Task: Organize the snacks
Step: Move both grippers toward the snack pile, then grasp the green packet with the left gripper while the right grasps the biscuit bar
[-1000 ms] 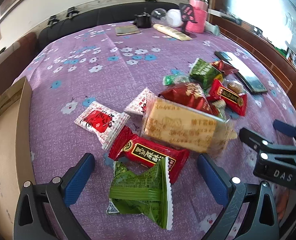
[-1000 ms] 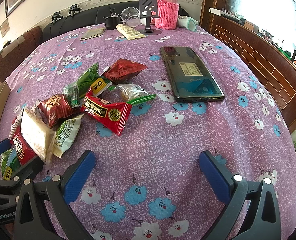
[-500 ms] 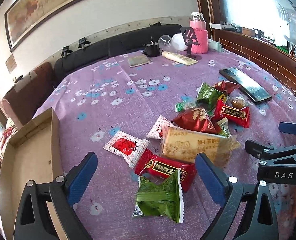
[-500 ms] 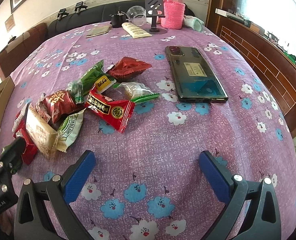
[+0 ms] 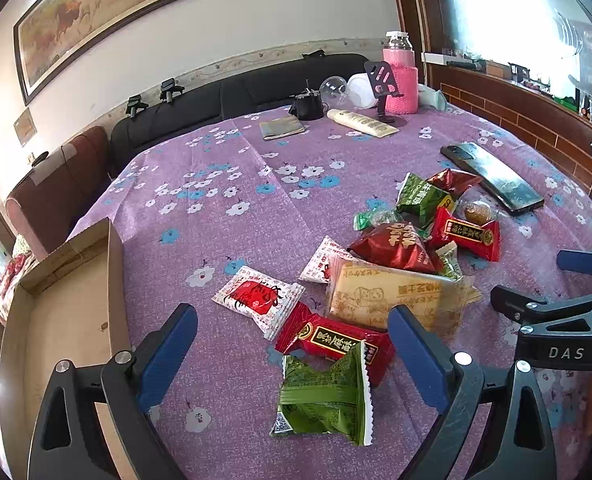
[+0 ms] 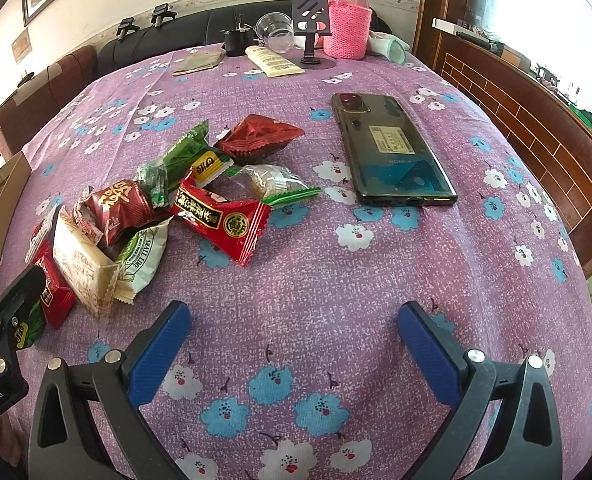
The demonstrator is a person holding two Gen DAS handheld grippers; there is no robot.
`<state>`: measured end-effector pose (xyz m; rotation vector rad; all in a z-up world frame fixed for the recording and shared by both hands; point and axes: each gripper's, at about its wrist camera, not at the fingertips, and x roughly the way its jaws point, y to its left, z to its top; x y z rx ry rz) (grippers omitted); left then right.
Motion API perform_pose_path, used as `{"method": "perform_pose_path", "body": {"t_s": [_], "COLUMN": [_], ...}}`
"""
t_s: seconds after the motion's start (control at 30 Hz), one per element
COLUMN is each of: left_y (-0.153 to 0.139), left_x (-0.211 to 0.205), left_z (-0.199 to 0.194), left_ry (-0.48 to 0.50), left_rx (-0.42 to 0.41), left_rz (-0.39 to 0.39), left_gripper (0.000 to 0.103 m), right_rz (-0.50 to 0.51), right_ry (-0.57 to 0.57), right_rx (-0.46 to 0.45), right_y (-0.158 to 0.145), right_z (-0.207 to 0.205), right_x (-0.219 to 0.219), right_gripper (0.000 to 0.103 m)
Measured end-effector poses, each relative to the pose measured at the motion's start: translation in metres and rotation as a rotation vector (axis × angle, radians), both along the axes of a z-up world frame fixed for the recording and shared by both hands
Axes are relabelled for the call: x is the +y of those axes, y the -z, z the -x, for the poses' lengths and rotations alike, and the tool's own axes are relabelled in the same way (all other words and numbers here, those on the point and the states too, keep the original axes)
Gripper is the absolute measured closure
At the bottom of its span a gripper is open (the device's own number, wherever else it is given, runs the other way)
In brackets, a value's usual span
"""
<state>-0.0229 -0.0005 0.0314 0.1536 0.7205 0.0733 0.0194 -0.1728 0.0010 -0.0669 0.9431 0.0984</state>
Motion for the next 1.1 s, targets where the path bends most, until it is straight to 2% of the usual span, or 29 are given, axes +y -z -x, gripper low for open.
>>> {"method": "perform_pose_path", "body": {"t_s": [0.63, 0.83, 0.87, 0.93, 1.0, 1.1], "left_y": [0.002, 0.005, 0.005, 0.004, 0.003, 0.000], "left_x": [0.003, 0.004, 0.006, 0.009, 0.015, 0.030], "left_z": [-0.004, -0.005, -0.005, -0.005, -0.006, -0.008], "left_ry": [0.020, 0.025, 0.025, 0.019, 0.013, -0.006], "left_rx": [0.026, 0.047, 0.050, 0.050, 0.052, 0.054], "left_rz": [0.045, 0.071, 0.077, 0.090, 0.121, 0.190], "left_gripper": [0.008, 0.019, 0.024, 0.035, 0.040, 0.045], "right_rz": [-0.003, -0.026, -0.030, -0.049, -0.070, -0.120], "right_ry": [-0.002, -0.017, -0.022, -0.039, -0.059, -0.104], "right_rx": [0.000, -0.006, -0.006, -0.015, -0.019, 0.003], "right_y": [0.000, -0.003, -0.003, -0.006, -0.008, -0.015], "right_z": [0.000, 0.001, 0.001, 0.003, 0.005, 0.007], "right_x": [0.000, 0.000, 0.000, 0.000, 0.000, 0.001], "right_gripper": [0.000, 0.000, 0.000, 0.006, 0.014, 0.036]}}
